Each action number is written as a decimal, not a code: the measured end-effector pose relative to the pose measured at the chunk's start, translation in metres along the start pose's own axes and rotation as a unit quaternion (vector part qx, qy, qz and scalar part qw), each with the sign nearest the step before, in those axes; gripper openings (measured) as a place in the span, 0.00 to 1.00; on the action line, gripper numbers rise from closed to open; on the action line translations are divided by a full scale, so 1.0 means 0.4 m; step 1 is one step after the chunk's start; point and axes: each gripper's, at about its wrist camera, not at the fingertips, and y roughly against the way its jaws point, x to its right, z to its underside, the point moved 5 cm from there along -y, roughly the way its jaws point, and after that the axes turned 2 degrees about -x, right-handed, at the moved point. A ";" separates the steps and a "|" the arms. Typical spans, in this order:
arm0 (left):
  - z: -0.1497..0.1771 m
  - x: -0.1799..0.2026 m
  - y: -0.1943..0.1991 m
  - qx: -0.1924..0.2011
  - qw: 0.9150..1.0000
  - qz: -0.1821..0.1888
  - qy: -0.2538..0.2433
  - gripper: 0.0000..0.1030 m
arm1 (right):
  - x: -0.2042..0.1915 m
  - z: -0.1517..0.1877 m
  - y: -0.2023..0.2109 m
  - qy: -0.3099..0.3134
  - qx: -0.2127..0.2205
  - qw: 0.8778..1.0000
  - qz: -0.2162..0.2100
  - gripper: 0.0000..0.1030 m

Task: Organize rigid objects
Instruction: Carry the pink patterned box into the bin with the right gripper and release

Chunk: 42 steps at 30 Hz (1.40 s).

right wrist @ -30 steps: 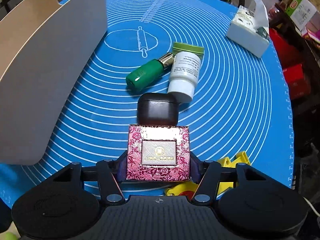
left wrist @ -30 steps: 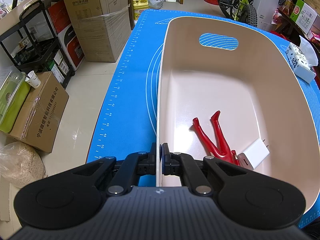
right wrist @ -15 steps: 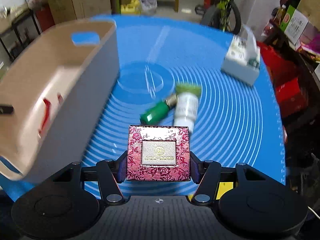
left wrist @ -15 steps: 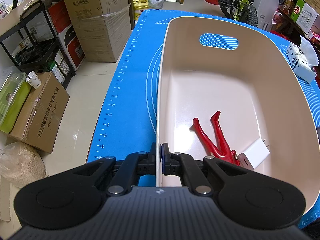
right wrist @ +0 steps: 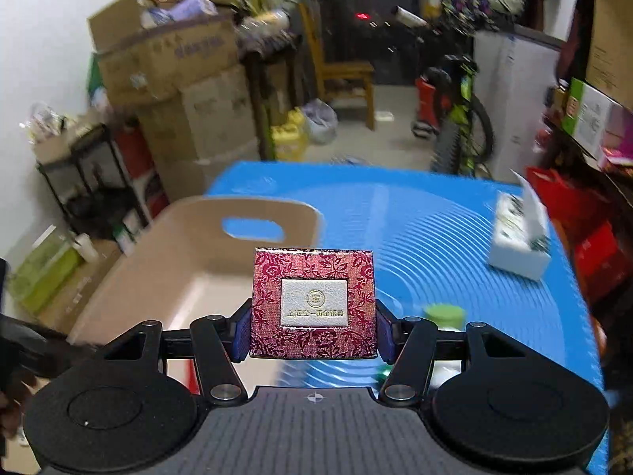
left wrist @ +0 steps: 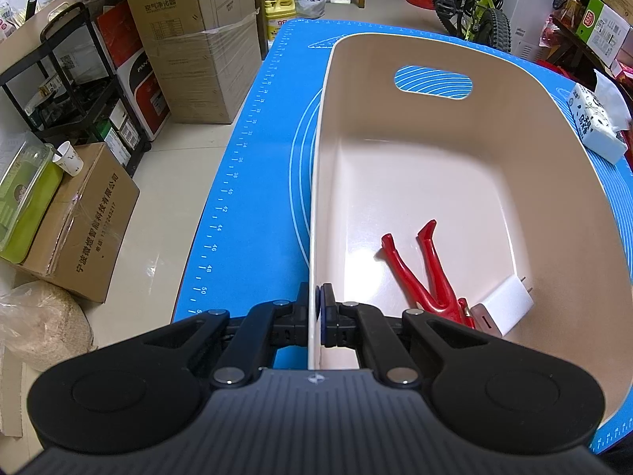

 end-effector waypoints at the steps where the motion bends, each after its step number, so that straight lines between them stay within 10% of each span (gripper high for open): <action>1: 0.000 0.002 -0.001 0.000 1.000 -0.001 0.000 0.05 | -0.018 -0.004 -0.004 0.008 0.007 1.000 -0.005 0.60; 27: -0.001 0.005 -0.006 0.000 1.000 -0.001 -0.002 0.05 | -0.287 0.154 -0.224 0.158 -0.187 0.969 -0.032 0.60; 42: 0.001 0.014 -0.008 0.000 1.000 -0.003 -0.003 0.06 | -0.207 0.076 -0.104 0.096 -0.118 0.987 -0.060 0.78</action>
